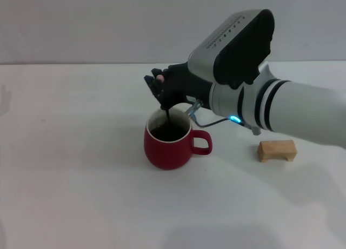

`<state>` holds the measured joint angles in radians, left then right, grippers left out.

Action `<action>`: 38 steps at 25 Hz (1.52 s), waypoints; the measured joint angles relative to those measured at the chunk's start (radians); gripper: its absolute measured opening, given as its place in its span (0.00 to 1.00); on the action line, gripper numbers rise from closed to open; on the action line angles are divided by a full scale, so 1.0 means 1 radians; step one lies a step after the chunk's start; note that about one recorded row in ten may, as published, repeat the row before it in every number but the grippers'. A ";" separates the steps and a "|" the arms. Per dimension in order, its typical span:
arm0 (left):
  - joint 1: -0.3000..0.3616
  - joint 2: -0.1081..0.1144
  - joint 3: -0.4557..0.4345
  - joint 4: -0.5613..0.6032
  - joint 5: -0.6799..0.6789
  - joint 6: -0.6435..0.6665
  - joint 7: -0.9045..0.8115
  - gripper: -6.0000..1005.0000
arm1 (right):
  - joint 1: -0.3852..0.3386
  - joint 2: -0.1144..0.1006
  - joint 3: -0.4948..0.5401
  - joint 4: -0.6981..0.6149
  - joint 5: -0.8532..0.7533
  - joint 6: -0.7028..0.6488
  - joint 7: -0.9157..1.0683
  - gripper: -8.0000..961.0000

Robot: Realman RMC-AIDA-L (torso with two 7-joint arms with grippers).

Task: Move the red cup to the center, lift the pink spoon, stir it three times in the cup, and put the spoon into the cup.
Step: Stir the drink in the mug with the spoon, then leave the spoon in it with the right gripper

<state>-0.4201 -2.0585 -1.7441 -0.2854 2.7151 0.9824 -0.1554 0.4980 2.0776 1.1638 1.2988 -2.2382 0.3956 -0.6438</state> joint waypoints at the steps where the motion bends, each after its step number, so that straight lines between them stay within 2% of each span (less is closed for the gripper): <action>1: 0.000 0.000 0.000 0.000 0.000 0.000 0.000 0.83 | -0.002 0.000 0.004 0.000 -0.002 0.000 0.000 0.15; 15: 0.003 0.000 0.003 0.000 0.000 0.004 -0.001 0.83 | -0.101 -0.001 0.012 0.083 -0.011 0.091 0.003 0.14; 21: 0.003 0.000 0.006 0.000 0.000 0.007 -0.001 0.83 | -0.109 0.000 0.000 0.099 -0.004 0.118 0.004 0.14; 29: 0.003 0.000 0.006 0.000 0.000 0.014 -0.001 0.83 | -0.072 0.003 -0.034 0.090 0.027 0.112 0.006 0.14; 38: 0.009 0.000 0.008 0.000 0.001 0.028 -0.025 0.83 | 0.039 0.004 -0.040 -0.047 0.035 0.012 0.005 0.14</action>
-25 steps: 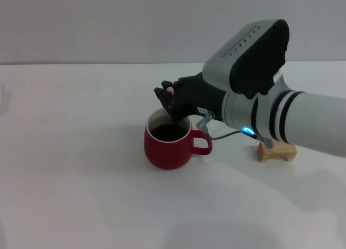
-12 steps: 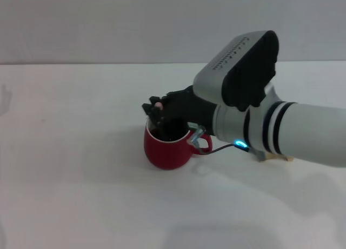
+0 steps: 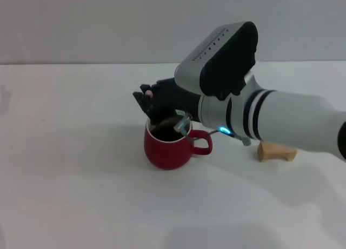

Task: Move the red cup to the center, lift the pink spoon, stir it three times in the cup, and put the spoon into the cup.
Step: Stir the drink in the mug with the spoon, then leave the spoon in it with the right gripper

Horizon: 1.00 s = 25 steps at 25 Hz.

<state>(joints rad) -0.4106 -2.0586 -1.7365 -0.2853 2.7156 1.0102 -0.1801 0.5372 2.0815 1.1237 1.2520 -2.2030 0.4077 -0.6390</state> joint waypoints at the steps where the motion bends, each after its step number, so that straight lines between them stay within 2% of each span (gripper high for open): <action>1: 0.000 0.000 0.000 0.000 0.000 0.000 0.000 0.83 | 0.000 0.000 0.000 0.000 0.000 0.000 0.000 0.14; 8: 0.004 0.000 0.000 0.000 0.001 0.003 -0.002 0.83 | 0.021 -0.004 0.043 -0.053 -0.009 -0.020 -0.005 0.14; 20: 0.010 0.000 0.002 0.000 0.003 0.010 -0.002 0.83 | -0.143 -0.003 0.060 0.170 -0.043 0.114 0.000 0.14; 25: 0.010 0.000 0.002 0.000 0.003 0.013 -0.002 0.83 | -0.133 -0.001 0.045 0.156 -0.036 0.102 0.001 0.14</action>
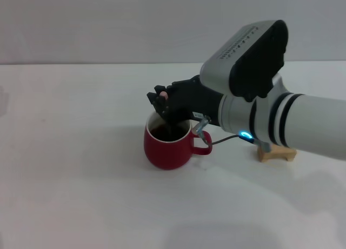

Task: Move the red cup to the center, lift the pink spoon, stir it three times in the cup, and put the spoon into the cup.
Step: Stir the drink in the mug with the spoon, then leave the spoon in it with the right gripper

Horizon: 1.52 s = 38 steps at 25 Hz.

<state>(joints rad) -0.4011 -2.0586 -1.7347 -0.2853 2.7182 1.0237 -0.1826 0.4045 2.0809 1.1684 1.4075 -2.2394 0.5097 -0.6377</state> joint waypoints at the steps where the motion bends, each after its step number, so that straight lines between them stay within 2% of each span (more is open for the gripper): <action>1: 0.000 0.000 0.000 0.000 0.000 0.000 0.000 0.83 | 0.000 0.000 0.000 0.000 0.000 0.000 0.000 0.14; 5: -0.003 0.000 0.000 0.000 -0.001 0.000 0.000 0.83 | 0.077 0.001 -0.021 -0.120 0.013 -0.071 -0.005 0.14; 8: -0.004 0.000 -0.001 0.000 -0.002 0.000 0.000 0.83 | 0.105 0.001 -0.043 -0.156 0.016 -0.099 -0.007 0.15; 30: -0.009 0.000 -0.009 0.000 -0.003 -0.006 0.000 0.83 | 0.121 -0.005 -0.062 -0.151 0.016 -0.131 -0.014 0.20; 32: -0.009 0.000 -0.009 0.000 -0.003 -0.005 0.000 0.83 | 0.119 -0.004 -0.063 -0.150 0.015 -0.139 -0.014 0.35; 37: -0.008 0.000 -0.009 0.000 -0.003 -0.005 0.000 0.83 | 0.113 -0.002 -0.078 -0.146 0.004 -0.174 -0.014 0.34; 38: -0.008 0.000 -0.009 0.000 -0.003 -0.005 0.000 0.83 | 0.102 -0.002 -0.100 -0.146 -0.015 -0.233 -0.015 0.34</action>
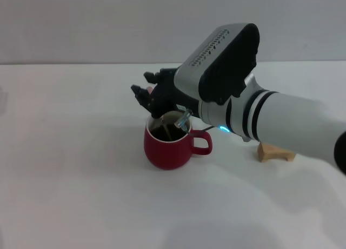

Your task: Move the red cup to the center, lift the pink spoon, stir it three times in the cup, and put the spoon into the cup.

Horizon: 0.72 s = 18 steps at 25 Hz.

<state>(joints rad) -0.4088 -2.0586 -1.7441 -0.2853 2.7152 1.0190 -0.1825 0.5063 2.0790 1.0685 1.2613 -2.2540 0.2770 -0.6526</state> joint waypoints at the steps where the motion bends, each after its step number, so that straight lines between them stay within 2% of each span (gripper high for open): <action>1: 0.000 0.000 0.000 0.000 0.000 0.000 0.000 0.83 | 0.000 0.000 0.000 0.000 0.000 0.000 0.000 0.34; 2: 0.004 0.000 0.000 0.000 0.000 0.003 0.000 0.83 | -0.030 0.003 -0.032 -0.008 -0.055 -0.114 0.001 0.34; 4: 0.004 0.000 0.000 0.000 0.000 0.003 0.000 0.83 | -0.046 0.004 -0.048 -0.016 -0.082 -0.166 0.003 0.34; 5: 0.004 0.000 0.000 0.000 0.000 0.003 -0.002 0.83 | -0.078 0.009 -0.068 -0.049 -0.133 -0.314 0.008 0.34; 6: 0.004 0.000 0.000 0.000 0.000 0.003 -0.002 0.83 | -0.087 0.010 -0.070 -0.067 -0.142 -0.372 0.010 0.34; 8: 0.003 0.000 0.000 0.000 0.001 0.004 -0.007 0.83 | -0.093 0.011 -0.071 -0.091 -0.144 -0.426 0.010 0.34; 10: 0.003 0.000 0.000 0.000 0.001 0.004 -0.007 0.83 | -0.100 0.011 -0.063 -0.184 -0.140 -0.600 0.010 0.34; 11: 0.003 0.000 0.000 0.000 0.000 0.004 -0.011 0.83 | -0.100 0.011 -0.063 -0.184 -0.140 -0.600 0.010 0.34; 12: 0.001 0.000 0.000 0.000 0.000 0.005 -0.016 0.83 | -0.104 0.011 -0.057 -0.246 -0.139 -0.717 0.008 0.34; 13: 0.001 0.000 0.000 0.000 0.000 0.005 -0.016 0.83 | -0.104 0.011 -0.057 -0.246 -0.139 -0.717 0.008 0.34; 14: -0.001 0.000 0.000 0.000 0.000 0.005 -0.016 0.83 | -0.111 0.012 -0.053 -0.292 -0.134 -0.811 0.005 0.34; 15: -0.001 0.000 0.000 0.000 0.000 0.005 -0.016 0.83 | -0.115 0.012 -0.050 -0.310 -0.130 -0.844 0.005 0.34; 17: -0.003 0.000 0.000 0.000 0.000 0.002 -0.017 0.83 | -0.133 0.010 -0.040 -0.404 -0.070 -1.063 0.004 0.34; 18: -0.003 0.000 0.000 0.000 0.000 0.002 -0.017 0.83 | -0.133 0.010 -0.040 -0.404 -0.070 -1.063 0.004 0.34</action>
<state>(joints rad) -0.4118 -2.0585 -1.7441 -0.2853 2.7149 1.0211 -0.1991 0.3733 2.0887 1.0286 0.8577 -2.3243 -0.7864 -0.6490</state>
